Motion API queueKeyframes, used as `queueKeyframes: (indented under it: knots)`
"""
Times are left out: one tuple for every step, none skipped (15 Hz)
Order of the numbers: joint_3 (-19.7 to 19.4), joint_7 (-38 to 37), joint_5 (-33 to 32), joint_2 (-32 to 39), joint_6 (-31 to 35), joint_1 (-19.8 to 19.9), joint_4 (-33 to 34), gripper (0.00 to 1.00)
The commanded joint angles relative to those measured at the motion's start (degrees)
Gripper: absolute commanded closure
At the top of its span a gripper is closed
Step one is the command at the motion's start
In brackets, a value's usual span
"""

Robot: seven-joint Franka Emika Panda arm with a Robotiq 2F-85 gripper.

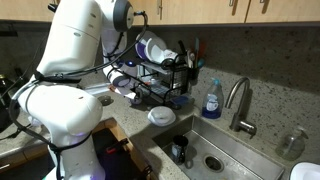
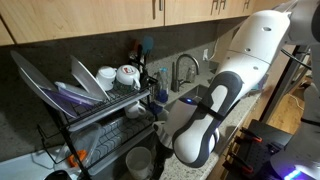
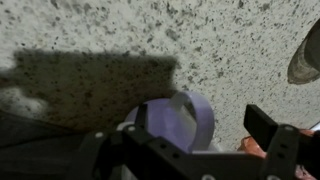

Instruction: Pick up the white mug and put it on the bottom shelf of the dishrack

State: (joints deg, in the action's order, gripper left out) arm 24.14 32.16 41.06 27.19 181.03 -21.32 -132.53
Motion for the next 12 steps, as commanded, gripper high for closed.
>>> queueKeyframes:
  knots:
    - [-0.06, -1.04, 0.72, 1.03, 3.0, -1.22, 0.47, 0.32]
    - [0.07, -1.01, 0.78, 1.05, 3.44, -1.28, 0.35, 0.41]
    - [0.1, -0.99, 0.82, 1.05, 3.88, -1.39, 0.24, 0.48]
    - [0.13, -1.04, 0.96, 0.97, 4.65, -1.54, 0.03, 0.58]
    - [0.07, -1.1, 1.11, 0.9, 5.55, -1.7, -0.14, 0.65]
    - [0.26, -1.1, 1.33, 0.74, 6.39, -1.67, -0.33, 0.73]
    - [0.32, -1.11, 1.56, 0.66, 7.5, -1.67, -0.53, 0.8]
    - [0.46, -1.11, 1.85, 0.61, 8.51, -1.56, -0.77, 0.88]
    - [0.51, -1.14, 2.13, 0.49, 9.53, -1.47, -1.06, 0.95]
    - [0.66, -1.15, 2.37, 0.48, 10.26, -1.3, -1.22, 1.0]
    - [0.57, -1.21, 2.64, 0.44, 10.99, -1.37, -1.41, 0.98]
    - [0.54, -1.2, 2.9, 0.55, 11.65, -1.35, -1.57, 1.0]
